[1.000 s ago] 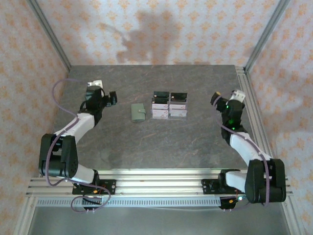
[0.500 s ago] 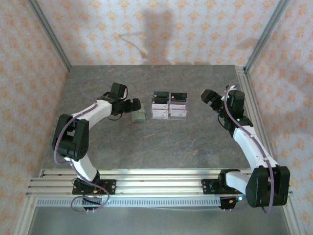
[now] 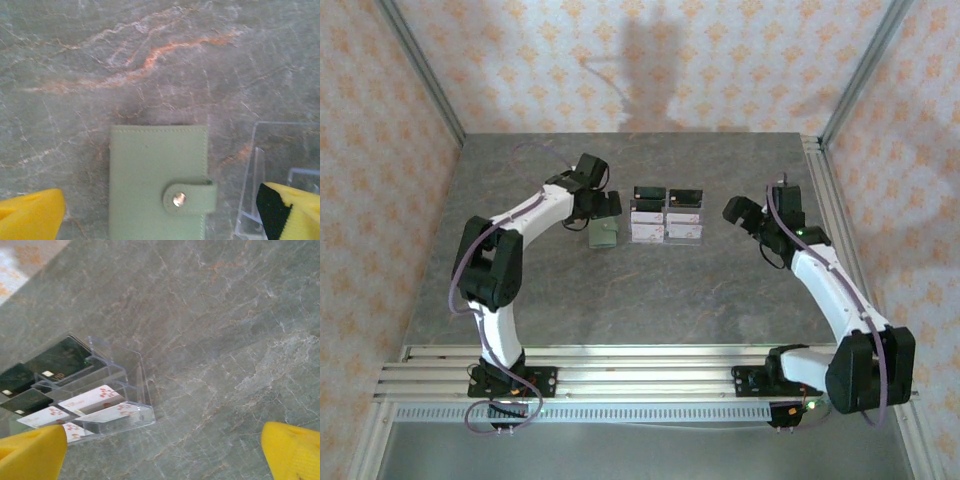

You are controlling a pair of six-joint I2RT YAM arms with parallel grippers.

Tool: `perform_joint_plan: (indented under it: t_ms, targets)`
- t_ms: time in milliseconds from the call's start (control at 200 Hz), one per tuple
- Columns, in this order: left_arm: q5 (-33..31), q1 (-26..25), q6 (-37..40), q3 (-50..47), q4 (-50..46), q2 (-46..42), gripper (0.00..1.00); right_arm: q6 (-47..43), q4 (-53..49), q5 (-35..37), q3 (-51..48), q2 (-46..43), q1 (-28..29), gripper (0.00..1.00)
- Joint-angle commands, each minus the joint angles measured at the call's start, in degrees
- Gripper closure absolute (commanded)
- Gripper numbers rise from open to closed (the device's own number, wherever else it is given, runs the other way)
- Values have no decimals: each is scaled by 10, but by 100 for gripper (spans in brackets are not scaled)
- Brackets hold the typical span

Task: Put the credit cards into the card holder

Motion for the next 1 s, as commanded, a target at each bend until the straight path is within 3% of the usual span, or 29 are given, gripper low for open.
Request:
perform_joint_plan:
  t_ms: [0, 150, 831, 996]
  targets:
    - [-47, -14, 4, 39, -48, 25, 0, 12, 23, -16, -8, -27, -9, 1]
    - [-46, -29, 9, 69, -57, 51, 0, 33, 39, -55, -20, -19, -22, 1]
    - [-42, -134, -3, 133, -38, 79, 0, 12, 22, -53, -32, -29, -35, 1]
    - [-52, -140, -12, 158, -52, 88, 0, 23, 15, -38, -29, -29, -35, 1]
